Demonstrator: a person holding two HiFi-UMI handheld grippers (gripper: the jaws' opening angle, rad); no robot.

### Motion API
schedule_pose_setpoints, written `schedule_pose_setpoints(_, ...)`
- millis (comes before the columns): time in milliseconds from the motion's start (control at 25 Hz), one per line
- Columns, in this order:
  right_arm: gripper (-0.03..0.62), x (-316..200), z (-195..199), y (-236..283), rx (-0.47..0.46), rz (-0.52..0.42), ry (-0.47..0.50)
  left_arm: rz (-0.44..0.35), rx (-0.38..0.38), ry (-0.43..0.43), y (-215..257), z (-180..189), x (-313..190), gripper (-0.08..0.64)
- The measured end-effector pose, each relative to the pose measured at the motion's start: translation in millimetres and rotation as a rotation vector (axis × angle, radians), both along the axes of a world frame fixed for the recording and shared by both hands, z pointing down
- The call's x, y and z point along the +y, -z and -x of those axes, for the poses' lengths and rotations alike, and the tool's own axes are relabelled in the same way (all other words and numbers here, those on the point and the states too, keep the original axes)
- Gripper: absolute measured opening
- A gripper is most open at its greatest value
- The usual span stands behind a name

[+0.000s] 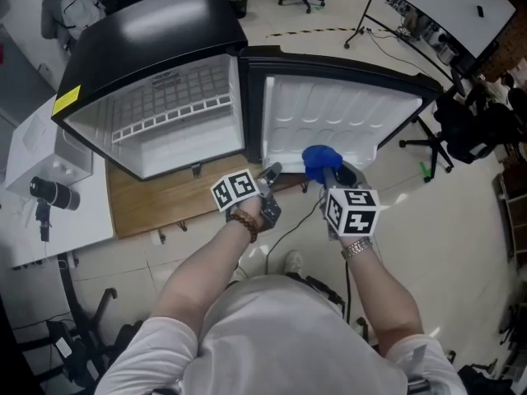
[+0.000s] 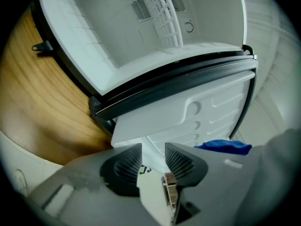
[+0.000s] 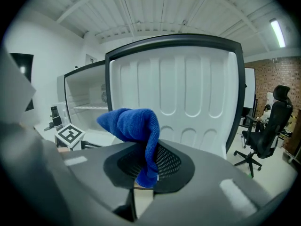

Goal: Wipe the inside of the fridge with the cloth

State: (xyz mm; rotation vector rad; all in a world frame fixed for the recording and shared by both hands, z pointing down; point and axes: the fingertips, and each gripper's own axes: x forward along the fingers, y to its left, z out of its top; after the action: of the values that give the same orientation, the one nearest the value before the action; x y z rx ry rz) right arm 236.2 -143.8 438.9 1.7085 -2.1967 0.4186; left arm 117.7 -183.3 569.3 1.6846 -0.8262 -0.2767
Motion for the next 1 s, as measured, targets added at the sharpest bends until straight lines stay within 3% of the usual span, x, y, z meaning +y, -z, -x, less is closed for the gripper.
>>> schedule_pose_setpoints(160, 0.039, 2, 43, 13, -0.007, -0.027, 0.052, -0.095, -0.049, -0.027, 27, 31, 15, 0.144)
schedule_pose_setpoints(320, 0.040, 1, 94, 28, -0.028, -0.060, 0.105, -0.226, -0.141, 0.001, 65, 83, 21, 0.135)
schedule_pose_setpoints(720, 0.040, 20, 195, 72, -0.072, -0.136, 0.294, -0.588, -0.478, 0.100, 175, 180, 60, 0.104)
schedule_pose_setpoints(1000, 0.040, 50, 221, 99, -0.106, -0.173, 0.432, -0.723, -0.720, 0.188, 226, 198, 109, 0.071)
